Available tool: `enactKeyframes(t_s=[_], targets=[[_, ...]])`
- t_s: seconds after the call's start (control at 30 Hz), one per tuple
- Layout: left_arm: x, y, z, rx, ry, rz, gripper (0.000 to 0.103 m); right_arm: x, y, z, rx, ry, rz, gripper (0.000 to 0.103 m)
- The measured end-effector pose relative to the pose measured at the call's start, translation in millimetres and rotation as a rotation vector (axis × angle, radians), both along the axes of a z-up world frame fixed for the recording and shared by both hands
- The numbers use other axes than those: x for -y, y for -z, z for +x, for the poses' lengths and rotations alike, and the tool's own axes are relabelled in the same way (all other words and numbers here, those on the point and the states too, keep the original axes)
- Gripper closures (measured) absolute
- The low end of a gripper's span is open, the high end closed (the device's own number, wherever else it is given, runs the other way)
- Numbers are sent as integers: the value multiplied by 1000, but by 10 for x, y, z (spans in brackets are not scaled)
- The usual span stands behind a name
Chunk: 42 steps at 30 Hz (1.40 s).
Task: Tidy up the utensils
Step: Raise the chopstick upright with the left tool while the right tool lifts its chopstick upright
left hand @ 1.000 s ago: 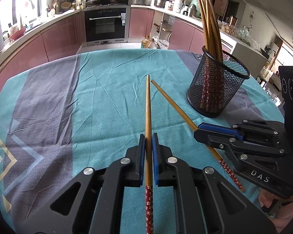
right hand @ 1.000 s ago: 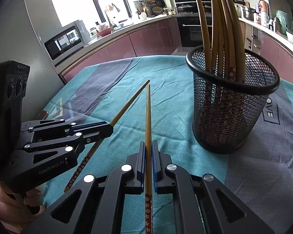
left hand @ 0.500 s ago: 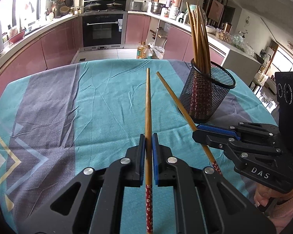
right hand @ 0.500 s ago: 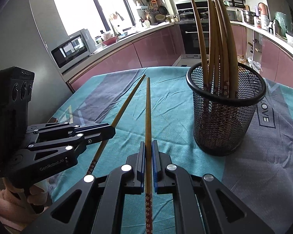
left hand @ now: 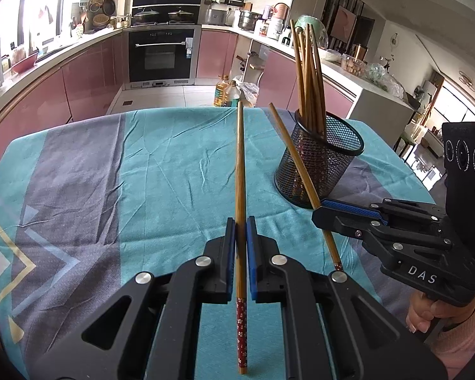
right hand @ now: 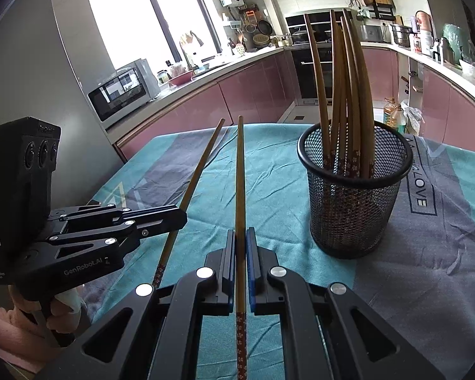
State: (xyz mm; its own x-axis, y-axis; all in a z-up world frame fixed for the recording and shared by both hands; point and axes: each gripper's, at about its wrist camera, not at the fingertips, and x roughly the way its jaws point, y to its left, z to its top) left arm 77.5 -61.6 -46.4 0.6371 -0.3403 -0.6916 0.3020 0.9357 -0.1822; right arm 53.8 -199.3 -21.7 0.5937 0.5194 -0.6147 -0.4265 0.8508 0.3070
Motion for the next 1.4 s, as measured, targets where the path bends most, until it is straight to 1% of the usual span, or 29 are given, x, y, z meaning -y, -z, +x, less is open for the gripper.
enactKeyframes(t_s=[0.6, 1.4], targets=[[36, -150, -85, 30, 26, -22, 96, 95, -116, -71, 31, 23, 28, 97], [127, -306, -158, 72, 60, -23, 96, 286, -253, -124, 69, 60, 57, 97]])
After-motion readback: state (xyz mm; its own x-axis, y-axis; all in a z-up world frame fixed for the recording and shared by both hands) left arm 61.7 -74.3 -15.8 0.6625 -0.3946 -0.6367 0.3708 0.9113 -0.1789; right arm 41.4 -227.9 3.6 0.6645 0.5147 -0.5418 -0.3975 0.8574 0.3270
